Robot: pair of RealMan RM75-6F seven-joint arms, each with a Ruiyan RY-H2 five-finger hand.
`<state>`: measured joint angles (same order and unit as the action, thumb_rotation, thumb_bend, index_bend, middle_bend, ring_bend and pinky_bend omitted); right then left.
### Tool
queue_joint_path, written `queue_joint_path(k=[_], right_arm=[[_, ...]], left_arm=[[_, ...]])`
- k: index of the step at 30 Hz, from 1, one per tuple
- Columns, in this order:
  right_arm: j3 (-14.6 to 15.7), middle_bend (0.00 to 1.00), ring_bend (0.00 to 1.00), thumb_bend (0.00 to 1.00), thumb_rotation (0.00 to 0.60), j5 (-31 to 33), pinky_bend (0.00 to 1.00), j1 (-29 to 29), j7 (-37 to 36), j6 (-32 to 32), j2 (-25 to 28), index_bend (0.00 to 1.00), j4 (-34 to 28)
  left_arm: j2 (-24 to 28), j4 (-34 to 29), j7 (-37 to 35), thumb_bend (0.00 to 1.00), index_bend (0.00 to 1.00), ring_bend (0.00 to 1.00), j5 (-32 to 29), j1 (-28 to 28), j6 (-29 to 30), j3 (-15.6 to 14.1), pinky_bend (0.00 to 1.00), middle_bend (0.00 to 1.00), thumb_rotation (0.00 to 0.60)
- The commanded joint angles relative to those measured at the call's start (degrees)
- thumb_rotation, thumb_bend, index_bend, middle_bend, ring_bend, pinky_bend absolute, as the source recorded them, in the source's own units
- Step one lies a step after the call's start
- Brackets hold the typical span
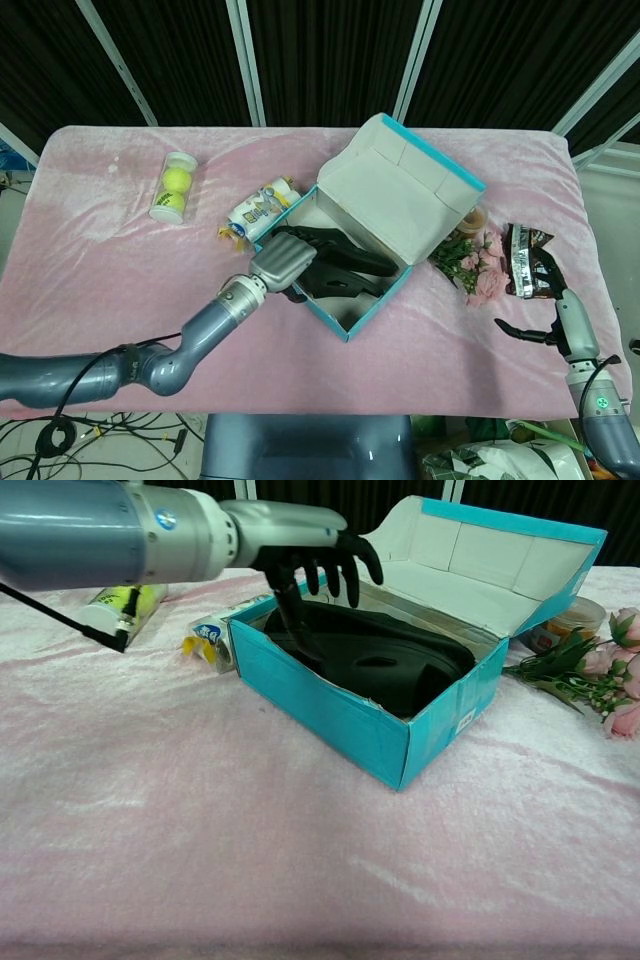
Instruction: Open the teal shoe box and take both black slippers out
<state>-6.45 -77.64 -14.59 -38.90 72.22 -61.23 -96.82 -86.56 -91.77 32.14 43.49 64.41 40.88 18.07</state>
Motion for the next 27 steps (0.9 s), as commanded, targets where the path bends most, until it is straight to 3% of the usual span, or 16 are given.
queue_joint_path(k=[1, 9, 27], right_arm=[[-0.04, 0.0, 0.0, 0.0, 0.6, -0.05, 0.14, 0.43, -0.3, 0.12, 0.3, 0.0, 0.05], [-0.43, 0.0, 0.0, 0.0, 0.6, 0.23, 0.14, 1.44, -0.92, 0.26, 0.64, 0.0, 0.41], [-1.28, 0.0, 0.0, 0.0, 0.6, 0.03, 0.14, 2.32, -3.97, -0.59, 0.48, 0.0, 1.58]], left_arm=[[-4.1, 3.4, 2.92, 0.12, 0.18, 0.24, -5.97, 4.85, 1.04, -0.6, 0.28, 0.29, 0.6], [-6.73, 6.39, 2.45, 0.12, 0.19, 0.25, -9.38, 7.71, 1.6, -2.63, 0.29, 0.29, 0.6], [-10.54, 10.57, 0.39, 0.22, 0.2, 0.3, -7.8, 8.13, 4.19, -5.95, 0.34, 0.31, 0.6]])
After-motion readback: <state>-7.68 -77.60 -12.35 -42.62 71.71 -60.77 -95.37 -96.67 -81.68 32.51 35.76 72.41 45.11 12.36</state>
